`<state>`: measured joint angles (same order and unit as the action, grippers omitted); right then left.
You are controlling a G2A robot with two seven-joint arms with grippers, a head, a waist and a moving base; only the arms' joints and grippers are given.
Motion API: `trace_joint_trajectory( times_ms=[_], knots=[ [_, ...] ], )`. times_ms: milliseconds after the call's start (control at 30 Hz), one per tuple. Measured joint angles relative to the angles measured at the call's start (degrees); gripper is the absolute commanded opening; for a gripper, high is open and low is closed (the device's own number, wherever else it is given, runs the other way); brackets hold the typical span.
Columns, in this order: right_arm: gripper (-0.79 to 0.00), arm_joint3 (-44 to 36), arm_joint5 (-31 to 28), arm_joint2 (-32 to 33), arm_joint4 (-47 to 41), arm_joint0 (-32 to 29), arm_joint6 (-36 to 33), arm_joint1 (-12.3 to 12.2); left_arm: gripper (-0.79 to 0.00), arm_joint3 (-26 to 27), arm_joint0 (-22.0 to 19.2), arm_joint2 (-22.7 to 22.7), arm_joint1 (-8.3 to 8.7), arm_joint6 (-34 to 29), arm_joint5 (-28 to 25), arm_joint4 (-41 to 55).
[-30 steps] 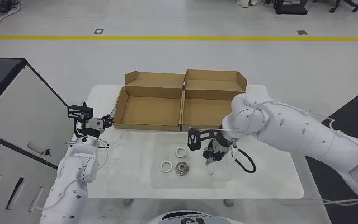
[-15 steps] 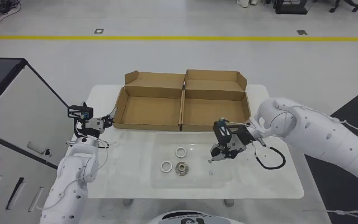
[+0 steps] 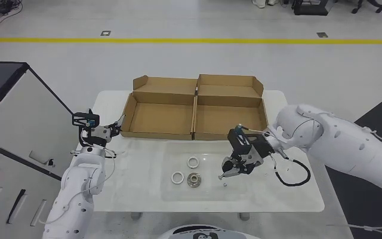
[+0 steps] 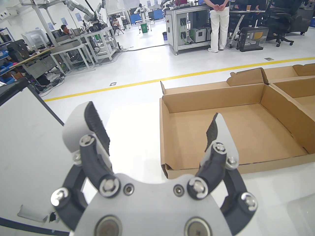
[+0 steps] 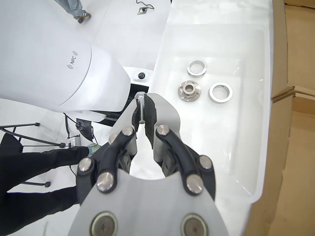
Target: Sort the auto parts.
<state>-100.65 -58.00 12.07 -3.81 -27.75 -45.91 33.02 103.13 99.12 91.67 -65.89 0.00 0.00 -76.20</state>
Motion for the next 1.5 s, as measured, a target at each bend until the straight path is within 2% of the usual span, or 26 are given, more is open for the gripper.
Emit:
trace_joint_trajectory(
  times_ms=[667, 833, 1100, 1333, 1500],
  knots=[
    [-0.785, 0.0, 0.0, 0.0, 0.0, 0.0, 0.0, 0.0, 0.000, 0.0, 0.0, 0.0, 0.00, 0.0, 0.0, 0.0],
    [-0.785, -1.0, 0.0, 1.2, -1.9, -1.8, 4.7, 0.3, 0.000, 0.0, 0.0, 0.0, 0.00, 0.0, 0.0, 0.0],
    [-0.785, -4.4, 0.0, 4.9, -13.4, -4.7, 6.7, 1.1, 0.000, 0.0, 0.0, 0.0, 0.00, 0.0, 0.0, 0.0],
    [-0.785, -3.5, 0.0, 11.8, -27.0, -8.8, -0.5, 2.3, 0.000, 0.0, 0.0, 0.0, 0.00, 0.0, 0.0, 0.0],
    [-0.785, -2.9, 0.0, 15.9, -30.8, -11.8, -0.4, 3.0, 0.000, 0.0, 0.0, 0.0, 0.00, 0.0, 0.0, 0.0]
  ],
)
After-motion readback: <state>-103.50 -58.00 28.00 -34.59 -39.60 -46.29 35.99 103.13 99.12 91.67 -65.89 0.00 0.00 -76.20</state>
